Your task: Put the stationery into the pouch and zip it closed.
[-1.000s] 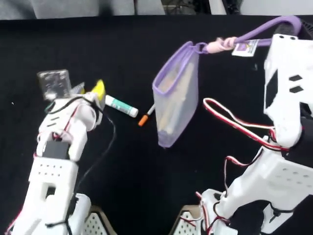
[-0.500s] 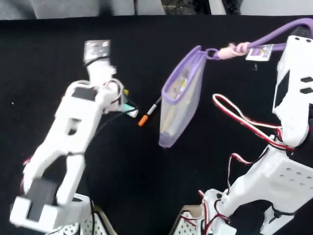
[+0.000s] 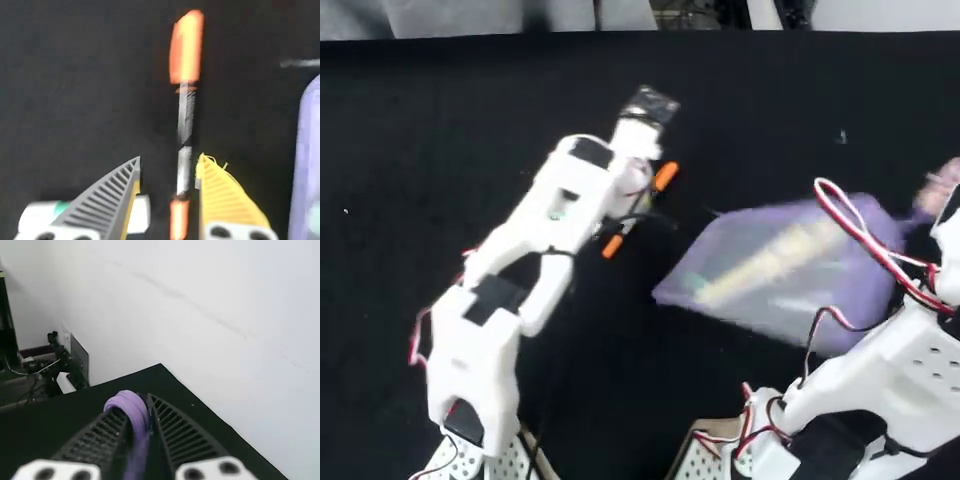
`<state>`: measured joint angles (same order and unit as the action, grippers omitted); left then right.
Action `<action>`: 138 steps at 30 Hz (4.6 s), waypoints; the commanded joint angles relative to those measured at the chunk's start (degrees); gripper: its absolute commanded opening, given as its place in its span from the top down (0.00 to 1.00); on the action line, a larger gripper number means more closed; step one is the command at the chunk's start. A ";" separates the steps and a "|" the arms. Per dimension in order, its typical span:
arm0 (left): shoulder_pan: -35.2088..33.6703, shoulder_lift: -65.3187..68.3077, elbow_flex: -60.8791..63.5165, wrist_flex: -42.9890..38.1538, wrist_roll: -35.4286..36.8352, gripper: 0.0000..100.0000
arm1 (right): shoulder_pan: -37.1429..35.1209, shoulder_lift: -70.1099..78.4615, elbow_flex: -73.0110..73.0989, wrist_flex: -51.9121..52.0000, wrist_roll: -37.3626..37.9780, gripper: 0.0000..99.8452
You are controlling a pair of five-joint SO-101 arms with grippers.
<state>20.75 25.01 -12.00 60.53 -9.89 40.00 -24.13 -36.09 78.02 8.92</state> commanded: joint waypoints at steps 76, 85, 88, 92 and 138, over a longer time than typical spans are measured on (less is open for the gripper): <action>-41.36 3.60 -81.98 40.44 20.84 0.97 | -54.68 -0.84 -33.54 20.92 5.45 0.99; -38.73 3.60 -81.98 40.44 20.84 0.97 | -45.54 4.18 -18.51 7.21 5.01 0.99; -36.53 3.34 -81.98 40.44 20.84 0.97 | -45.54 6.02 -13.93 2.46 2.99 0.99; -32.75 2.90 -82.59 40.44 20.84 0.97 | -45.54 7.08 -12.09 0.00 0.79 0.99; -34.86 -42.02 -81.19 40.53 40.53 0.97 | -39.91 8.66 -11.74 -22.51 0.79 0.99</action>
<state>-13.54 -16.66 -94.55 100.79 32.13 -0.62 -15.34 -47.60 62.02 10.15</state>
